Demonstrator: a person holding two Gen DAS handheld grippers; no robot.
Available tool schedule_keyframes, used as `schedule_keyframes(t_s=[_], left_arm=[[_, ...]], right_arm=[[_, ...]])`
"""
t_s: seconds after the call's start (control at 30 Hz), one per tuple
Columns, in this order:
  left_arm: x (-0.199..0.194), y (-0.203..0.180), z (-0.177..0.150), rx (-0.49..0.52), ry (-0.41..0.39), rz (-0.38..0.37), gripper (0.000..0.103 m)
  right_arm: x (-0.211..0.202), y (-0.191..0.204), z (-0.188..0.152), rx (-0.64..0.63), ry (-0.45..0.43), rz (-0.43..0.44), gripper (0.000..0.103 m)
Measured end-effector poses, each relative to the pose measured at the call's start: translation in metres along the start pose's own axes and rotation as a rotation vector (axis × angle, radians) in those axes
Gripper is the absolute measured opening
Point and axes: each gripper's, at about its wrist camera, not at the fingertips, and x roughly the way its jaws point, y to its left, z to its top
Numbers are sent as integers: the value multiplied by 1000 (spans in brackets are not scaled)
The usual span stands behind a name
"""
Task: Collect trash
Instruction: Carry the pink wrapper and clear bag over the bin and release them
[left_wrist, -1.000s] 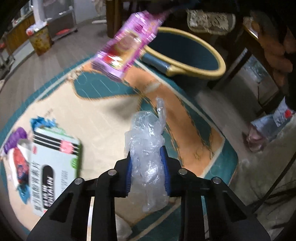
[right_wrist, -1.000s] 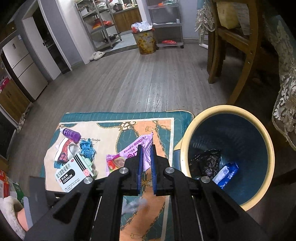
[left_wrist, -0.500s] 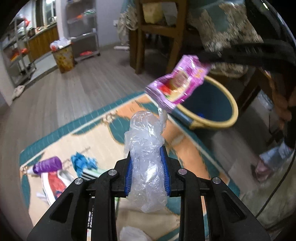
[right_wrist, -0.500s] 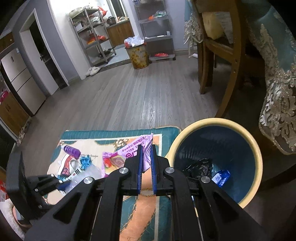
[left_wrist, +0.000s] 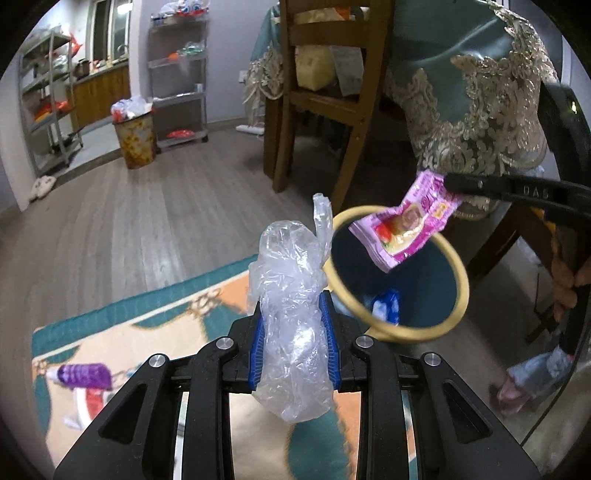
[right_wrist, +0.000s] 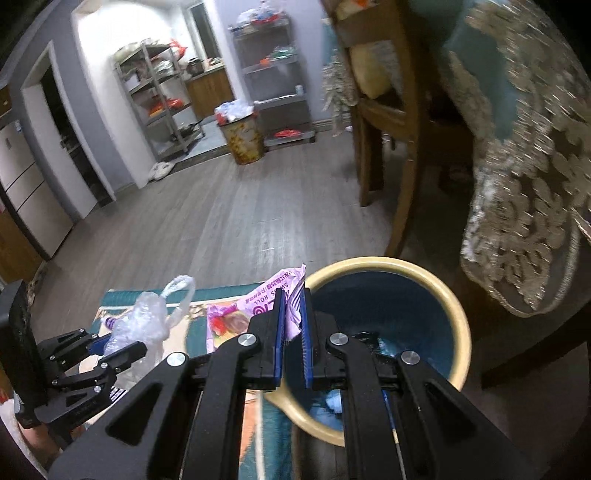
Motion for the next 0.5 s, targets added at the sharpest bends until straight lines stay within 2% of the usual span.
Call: schedule_keyframes(t_s=[0.33, 0.5], left_arm=[[33, -42, 16, 17, -7, -36, 29], [53, -60, 18, 21, 8, -81, 29]], right_arm=[[6, -55, -7, 32, 26, -119, 7], [10, -77, -14, 77, 47, -161, 7]])
